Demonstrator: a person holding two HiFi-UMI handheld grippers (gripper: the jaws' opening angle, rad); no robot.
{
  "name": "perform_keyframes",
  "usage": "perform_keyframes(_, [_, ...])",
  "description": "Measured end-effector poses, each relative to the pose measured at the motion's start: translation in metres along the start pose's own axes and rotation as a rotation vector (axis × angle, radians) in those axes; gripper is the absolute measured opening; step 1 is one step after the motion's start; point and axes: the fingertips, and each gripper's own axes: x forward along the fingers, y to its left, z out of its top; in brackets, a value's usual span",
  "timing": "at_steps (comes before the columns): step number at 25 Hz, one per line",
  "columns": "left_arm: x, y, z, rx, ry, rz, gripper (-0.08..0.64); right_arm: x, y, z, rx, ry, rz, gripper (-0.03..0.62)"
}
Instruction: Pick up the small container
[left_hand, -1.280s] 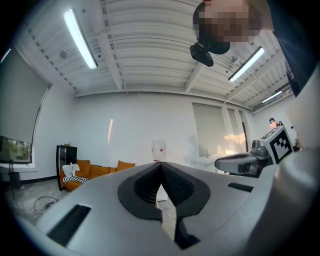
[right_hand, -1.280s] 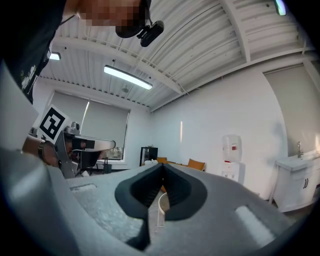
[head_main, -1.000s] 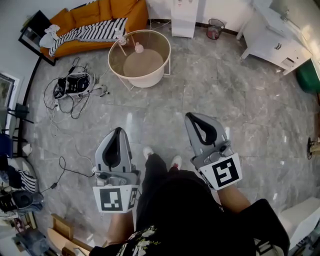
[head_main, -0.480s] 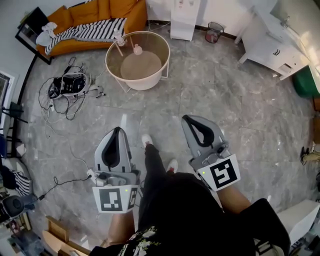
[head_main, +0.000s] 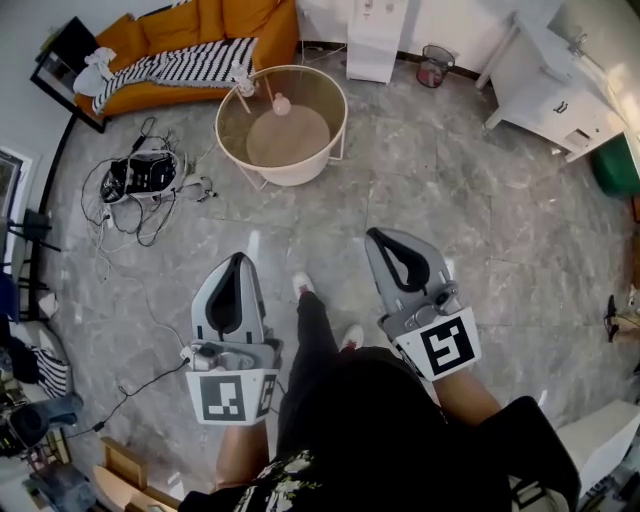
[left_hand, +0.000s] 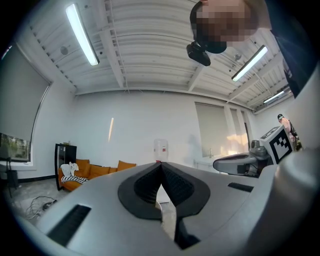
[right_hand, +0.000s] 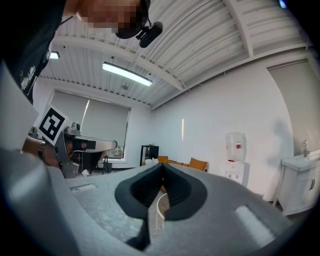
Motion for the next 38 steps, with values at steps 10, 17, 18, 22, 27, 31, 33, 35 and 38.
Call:
perform_keyframes(10, [0.057,0.053,0.01,0.001,-0.003,0.02,0.006,0.081,-0.022,0.013,0.003,0.001,0.022,-0.003])
perform_keyframes(17, [0.092,0.101,0.02,0.001,-0.021,0.025,0.006,0.137,-0.029,0.021,-0.007,-0.014,0.016,-0.003])
perform_keyframes(18, [0.097,0.107,0.022,0.006,-0.023,0.02,0.006,0.145,-0.03,0.022,-0.004,-0.016,0.012,-0.003])
perform_keyframes(22, [0.113,0.129,0.025,0.007,-0.023,0.006,0.006,0.171,-0.031,0.026,0.002,-0.01,0.0,-0.004])
perform_keyframes(27, [0.133,0.157,0.019,-0.002,-0.016,-0.009,0.006,0.204,-0.03,0.025,0.005,0.007,-0.006,-0.003])
perform_keyframes(31, [0.149,0.177,0.012,-0.007,-0.01,-0.029,0.006,0.225,-0.035,0.021,-0.001,0.014,-0.034,-0.003])
perform_keyframes(33, [0.157,0.188,0.009,-0.007,-0.013,-0.037,0.006,0.235,-0.037,0.019,-0.013,0.019,-0.05,-0.003])
perform_keyframes(35, [0.164,0.199,0.008,-0.008,-0.016,-0.047,0.006,0.245,-0.04,0.02,-0.021,0.018,-0.07,-0.003])
perform_keyframes(38, [0.173,0.216,0.007,-0.008,-0.019,-0.06,0.005,0.257,-0.042,0.02,-0.042,0.014,-0.099,-0.004])
